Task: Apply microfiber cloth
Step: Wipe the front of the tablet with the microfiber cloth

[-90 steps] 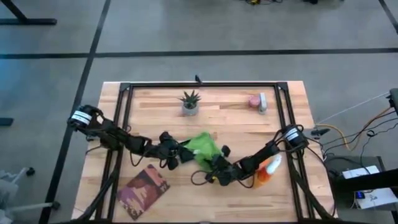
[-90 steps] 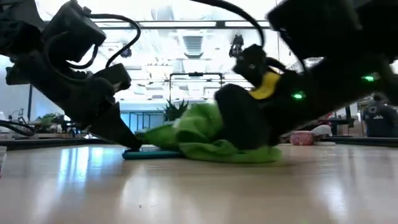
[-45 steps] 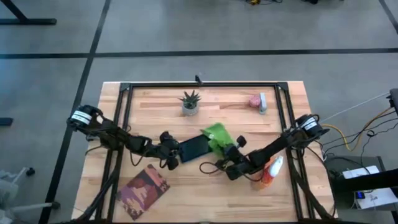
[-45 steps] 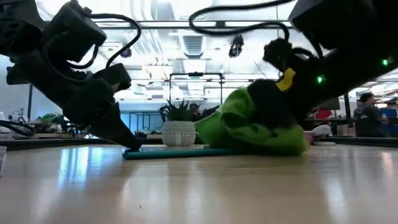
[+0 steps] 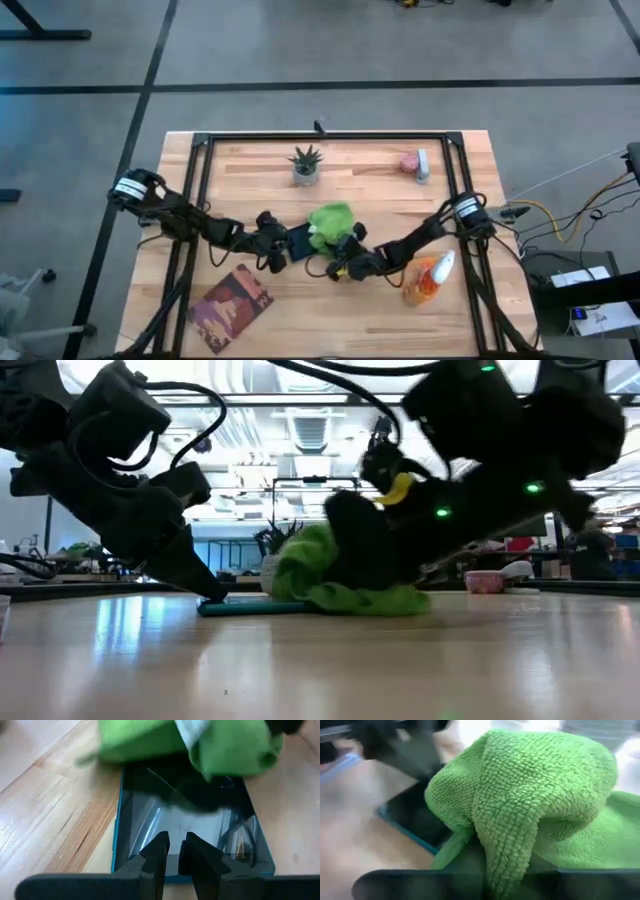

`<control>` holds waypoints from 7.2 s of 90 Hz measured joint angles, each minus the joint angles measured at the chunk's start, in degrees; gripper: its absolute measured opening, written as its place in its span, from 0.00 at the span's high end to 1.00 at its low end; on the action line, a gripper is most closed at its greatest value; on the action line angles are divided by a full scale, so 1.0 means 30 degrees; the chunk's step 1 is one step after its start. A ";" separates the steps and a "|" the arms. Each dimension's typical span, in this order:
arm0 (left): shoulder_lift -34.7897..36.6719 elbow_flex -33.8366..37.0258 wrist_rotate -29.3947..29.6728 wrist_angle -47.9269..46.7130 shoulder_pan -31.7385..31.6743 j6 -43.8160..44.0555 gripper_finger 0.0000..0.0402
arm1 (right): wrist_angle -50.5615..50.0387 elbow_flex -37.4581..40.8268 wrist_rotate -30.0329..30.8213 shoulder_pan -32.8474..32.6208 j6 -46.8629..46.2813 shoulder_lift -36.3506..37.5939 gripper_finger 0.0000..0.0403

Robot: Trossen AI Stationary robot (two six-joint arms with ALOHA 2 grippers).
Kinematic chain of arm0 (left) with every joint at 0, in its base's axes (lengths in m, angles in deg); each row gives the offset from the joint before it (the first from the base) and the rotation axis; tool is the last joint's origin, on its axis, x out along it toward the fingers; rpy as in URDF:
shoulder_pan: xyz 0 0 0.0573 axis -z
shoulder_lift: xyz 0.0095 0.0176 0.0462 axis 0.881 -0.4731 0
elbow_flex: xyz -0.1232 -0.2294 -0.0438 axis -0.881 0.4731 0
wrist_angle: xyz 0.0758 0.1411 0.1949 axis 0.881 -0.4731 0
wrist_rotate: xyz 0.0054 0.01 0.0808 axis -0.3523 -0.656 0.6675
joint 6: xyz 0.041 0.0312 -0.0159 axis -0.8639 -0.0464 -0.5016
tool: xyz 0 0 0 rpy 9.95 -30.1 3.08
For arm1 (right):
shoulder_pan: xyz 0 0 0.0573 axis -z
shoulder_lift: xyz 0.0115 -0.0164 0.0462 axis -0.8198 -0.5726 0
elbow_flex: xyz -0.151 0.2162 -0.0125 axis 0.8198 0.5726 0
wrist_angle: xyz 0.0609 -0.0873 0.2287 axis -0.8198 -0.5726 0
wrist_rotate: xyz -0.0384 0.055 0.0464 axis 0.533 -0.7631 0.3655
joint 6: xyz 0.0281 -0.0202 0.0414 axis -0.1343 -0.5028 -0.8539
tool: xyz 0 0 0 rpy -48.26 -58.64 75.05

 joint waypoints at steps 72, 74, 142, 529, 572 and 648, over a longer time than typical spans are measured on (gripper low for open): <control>-0.0036 0.0015 0.0021 0.0178 0.0146 0.0080 0.85 | -1.3078 0.2146 0.3456 0.0623 -0.3475 0.5976 0.99; -0.0036 0.0015 0.0021 0.0178 0.0146 0.0080 0.85 | -1.2335 0.2141 0.3318 0.0710 -0.3056 0.5993 0.99; -0.0044 -0.0022 0.0400 0.0251 0.0167 -0.0408 0.85 | -0.4758 -0.4092 -0.6168 0.4851 0.4880 -0.0716 0.99; 1.0525 0.1397 -0.7783 -0.6470 -0.3469 -0.4492 0.85 | -2.6231 -1.1645 -1.6467 0.7084 0.8647 0.5774 0.92; 0.9944 0.2907 -0.7595 -0.3028 -0.2958 -0.3891 0.85 | -2.6548 -1.1680 -1.5072 0.8007 1.0241 0.5790 0.92; 0.7332 0.2929 -0.7119 -0.2178 -0.2987 -0.2863 0.85 | -2.5112 -1.1182 -0.7406 0.3607 0.8690 0.0878 0.78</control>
